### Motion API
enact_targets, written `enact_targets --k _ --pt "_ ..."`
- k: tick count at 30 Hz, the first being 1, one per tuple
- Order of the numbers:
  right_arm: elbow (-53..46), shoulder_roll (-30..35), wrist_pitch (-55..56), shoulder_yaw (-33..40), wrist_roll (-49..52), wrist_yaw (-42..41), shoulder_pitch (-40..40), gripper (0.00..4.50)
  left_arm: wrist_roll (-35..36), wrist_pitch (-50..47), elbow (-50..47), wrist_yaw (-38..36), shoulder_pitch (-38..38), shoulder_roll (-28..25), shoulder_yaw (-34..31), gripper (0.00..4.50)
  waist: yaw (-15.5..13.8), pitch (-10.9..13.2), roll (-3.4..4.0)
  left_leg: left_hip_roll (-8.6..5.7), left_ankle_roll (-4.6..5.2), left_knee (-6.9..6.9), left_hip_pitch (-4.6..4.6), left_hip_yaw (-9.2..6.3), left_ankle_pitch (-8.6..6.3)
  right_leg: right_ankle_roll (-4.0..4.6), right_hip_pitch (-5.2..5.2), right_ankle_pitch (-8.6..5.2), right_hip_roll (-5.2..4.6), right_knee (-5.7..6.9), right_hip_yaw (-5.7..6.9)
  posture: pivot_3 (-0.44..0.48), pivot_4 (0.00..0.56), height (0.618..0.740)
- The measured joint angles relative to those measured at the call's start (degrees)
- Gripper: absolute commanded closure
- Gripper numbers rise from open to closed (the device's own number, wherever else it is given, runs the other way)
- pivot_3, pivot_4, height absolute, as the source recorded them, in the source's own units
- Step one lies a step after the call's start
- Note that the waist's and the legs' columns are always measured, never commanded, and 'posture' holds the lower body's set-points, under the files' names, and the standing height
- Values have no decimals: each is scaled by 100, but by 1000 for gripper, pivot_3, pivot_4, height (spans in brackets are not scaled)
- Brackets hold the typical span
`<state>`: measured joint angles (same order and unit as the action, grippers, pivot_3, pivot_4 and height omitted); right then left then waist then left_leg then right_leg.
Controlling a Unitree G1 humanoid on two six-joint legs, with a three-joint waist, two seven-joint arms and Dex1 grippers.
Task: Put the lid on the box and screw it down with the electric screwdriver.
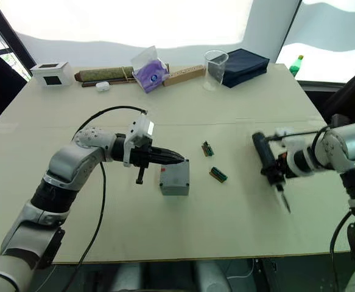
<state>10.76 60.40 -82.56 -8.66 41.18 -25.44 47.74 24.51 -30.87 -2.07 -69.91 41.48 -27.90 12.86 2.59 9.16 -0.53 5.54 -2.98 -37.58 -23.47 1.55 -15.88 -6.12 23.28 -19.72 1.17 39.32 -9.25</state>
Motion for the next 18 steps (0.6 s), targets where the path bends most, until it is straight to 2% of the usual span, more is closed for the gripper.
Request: enact_targets --k 3,5,9,11,14,18 --pt "-538 -224 376 805 -29 43 206 2397 -1 20 168 -5 38 14 -46 4500 -17 2 3 5 -32 6 0 -12 19 23 19 -13 10 1 5 0 150 740" --pt "-1217 -485 792 1327 -28 129 36 2397 -8 20 246 4 48 3 -66 4500 -22 2 3 6 -33 34 0 -13 19 33 25 -19 9 -9 10 0 150 740" --pt "-2760 -2228 2128 2524 54 823 -664 2397 -31 19 270 -15 49 -89 -57 4500 -9 2 3 7 -35 45 -5 -13 20 39 34 -23 8 -9 9 0 150 740" --pt "-3347 -2671 2617 2644 104 915 -921 2397 -77 59 354 6 42 -99 -49 4500 -28 5 7 6 -38 46 -7 -13 22 39 33 -23 4 -8 15 0 150 740" --pt "-4229 -2975 3169 2576 159 862 -1328 2397 -216 167 674 82 17 -114 -56 4500 -51 5 6 6 -44 46 -7 -13 25 37 22 -22 -2 -6 23 0 150 740" --pt "-4952 -3413 4053 1645 -410 808 -2301 2397 -406 267 614 -77 -102 -307 123 4500 0 5 5 6 -55 40 0 -22 31 34 6 -21 3 8 26 0 150 740"
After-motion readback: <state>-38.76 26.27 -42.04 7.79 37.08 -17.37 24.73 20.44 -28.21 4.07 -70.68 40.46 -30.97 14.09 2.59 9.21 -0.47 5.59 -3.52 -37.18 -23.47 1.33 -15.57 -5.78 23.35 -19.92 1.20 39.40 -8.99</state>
